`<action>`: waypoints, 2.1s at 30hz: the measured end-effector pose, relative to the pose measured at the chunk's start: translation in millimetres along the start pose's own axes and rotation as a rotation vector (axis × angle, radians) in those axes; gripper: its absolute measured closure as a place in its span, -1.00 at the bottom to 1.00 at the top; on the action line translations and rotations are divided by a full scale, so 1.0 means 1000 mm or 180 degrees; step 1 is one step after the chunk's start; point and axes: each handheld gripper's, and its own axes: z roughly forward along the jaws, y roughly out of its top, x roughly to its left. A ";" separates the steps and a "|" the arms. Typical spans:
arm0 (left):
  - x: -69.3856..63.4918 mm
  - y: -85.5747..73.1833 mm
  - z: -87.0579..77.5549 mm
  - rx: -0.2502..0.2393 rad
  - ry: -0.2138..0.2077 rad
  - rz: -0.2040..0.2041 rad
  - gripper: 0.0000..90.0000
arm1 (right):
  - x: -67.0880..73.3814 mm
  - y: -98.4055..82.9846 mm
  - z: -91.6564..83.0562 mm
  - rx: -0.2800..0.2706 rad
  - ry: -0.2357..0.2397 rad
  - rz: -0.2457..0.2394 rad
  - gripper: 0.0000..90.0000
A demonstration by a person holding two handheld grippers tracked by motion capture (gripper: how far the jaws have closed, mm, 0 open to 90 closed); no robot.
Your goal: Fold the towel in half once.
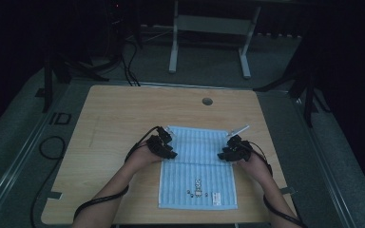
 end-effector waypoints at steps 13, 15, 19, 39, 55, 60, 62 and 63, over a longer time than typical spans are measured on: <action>0.008 0.027 -0.022 -0.0048 0.0288 -0.0104 0.04 | -0.021 0.022 -0.024 -0.0216 -0.0126 0.0120 0.24; 0.017 0.034 -0.025 -0.0113 0.0298 -0.0275 -0.12 | -0.032 0.034 -0.030 -0.0205 -0.0197 0.0148 0.22; 0.035 0.046 -0.023 -0.0130 0.0423 -0.0417 -0.12 | -0.048 0.054 -0.028 -0.0126 -0.0360 0.0190 0.22; 0.072 0.046 0.018 0.0026 0.0577 -0.0619 0.11 | -0.076 0.061 0.028 0.0347 -0.0396 0.0521 0.37; 0.062 0.065 -0.017 -0.0252 0.0564 -0.0391 0.95 | -0.072 0.090 -0.002 0.0333 -0.0414 0.0353 0.86; 0.053 0.080 -0.063 -0.0623 0.0673 -0.0331 0.95 | -0.071 0.110 -0.040 0.0058 -0.0532 0.0276 0.86; 0.050 0.086 -0.082 -0.0759 0.0770 -0.0301 0.95 | -0.070 0.119 -0.059 -0.0050 -0.0596 0.0224 0.85; 0.050 0.089 -0.092 -0.0774 0.0778 -0.0282 0.95 | -0.070 0.124 -0.068 -0.0102 -0.0643 0.0206 0.85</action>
